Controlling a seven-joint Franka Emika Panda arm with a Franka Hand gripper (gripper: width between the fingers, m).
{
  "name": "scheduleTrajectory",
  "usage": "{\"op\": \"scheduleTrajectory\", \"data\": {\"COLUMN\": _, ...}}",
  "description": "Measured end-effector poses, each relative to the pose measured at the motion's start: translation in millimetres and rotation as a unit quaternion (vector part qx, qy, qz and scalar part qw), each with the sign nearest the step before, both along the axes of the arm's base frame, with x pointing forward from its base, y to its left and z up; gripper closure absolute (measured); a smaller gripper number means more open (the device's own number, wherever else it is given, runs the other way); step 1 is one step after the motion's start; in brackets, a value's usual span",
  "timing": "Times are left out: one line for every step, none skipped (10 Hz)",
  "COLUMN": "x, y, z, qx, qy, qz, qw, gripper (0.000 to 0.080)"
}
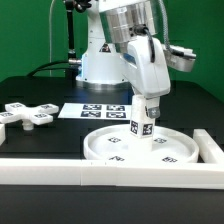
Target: Assemble round table
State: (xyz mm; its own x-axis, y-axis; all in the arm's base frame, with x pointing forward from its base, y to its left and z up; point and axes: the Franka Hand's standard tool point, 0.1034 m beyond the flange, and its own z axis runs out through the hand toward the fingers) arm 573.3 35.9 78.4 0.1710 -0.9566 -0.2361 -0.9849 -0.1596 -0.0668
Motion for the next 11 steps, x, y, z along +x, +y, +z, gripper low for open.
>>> {"op": "scheduleTrajectory", "data": {"x": -0.1, "y": 0.0, "z": -0.1, "qx": -0.001, "qy": -0.011, "qz": 0.045, "qw": 0.999, "gripper": 0.0151}}
{"op": "scheduleTrajectory", "data": {"x": -0.1, "y": 0.0, "z": -0.2, "qx": -0.002, "qy": -0.021, "qz": 0.083, "qw": 0.996, "gripper": 0.0151}}
{"op": "scheduleTrajectory", "data": {"x": -0.2, "y": 0.0, "z": -0.3, "qx": -0.008, "qy": -0.032, "qz": 0.137, "qw": 0.99, "gripper": 0.0151}}
{"op": "scheduleTrajectory", "data": {"x": 0.1, "y": 0.5, "z": -0.3, "qx": -0.025, "qy": -0.043, "qz": 0.21, "qw": 0.976, "gripper": 0.0151}}
{"op": "scheduleTrajectory", "data": {"x": 0.7, "y": 1.3, "z": 0.1, "qx": -0.034, "qy": -0.059, "qz": 0.29, "qw": 0.955, "gripper": 0.0151}}
{"op": "scheduleTrajectory", "data": {"x": 0.5, "y": 2.6, "z": 0.4, "qx": -0.036, "qy": -0.07, "qz": 0.349, "qw": 0.934, "gripper": 0.0151}}
{"op": "scheduleTrajectory", "data": {"x": 0.7, "y": 2.6, "z": 0.4, "qx": -0.036, "qy": -0.077, "qz": 0.386, "qw": 0.919, "gripper": 0.0151}}
{"op": "scheduleTrajectory", "data": {"x": 0.7, "y": 2.1, "z": 0.2, "qx": -0.037, "qy": -0.083, "qz": 0.411, "qw": 0.907, "gripper": 0.0151}}
{"op": "scheduleTrajectory", "data": {"x": 0.6, "y": 1.9, "z": 0.1, "qx": -0.037, "qy": -0.09, "qz": 0.442, "qw": 0.892, "gripper": 0.0151}}
{"op": "scheduleTrajectory", "data": {"x": 0.6, "y": 1.7, "z": -0.1, "qx": -0.037, "qy": -0.096, "qz": 0.47, "qw": 0.877, "gripper": 0.0151}}
{"op": "scheduleTrajectory", "data": {"x": 0.5, "y": 1.3, "z": -0.2, "qx": -0.037, "qy": -0.101, "qz": 0.497, "qw": 0.861, "gripper": 0.0151}}
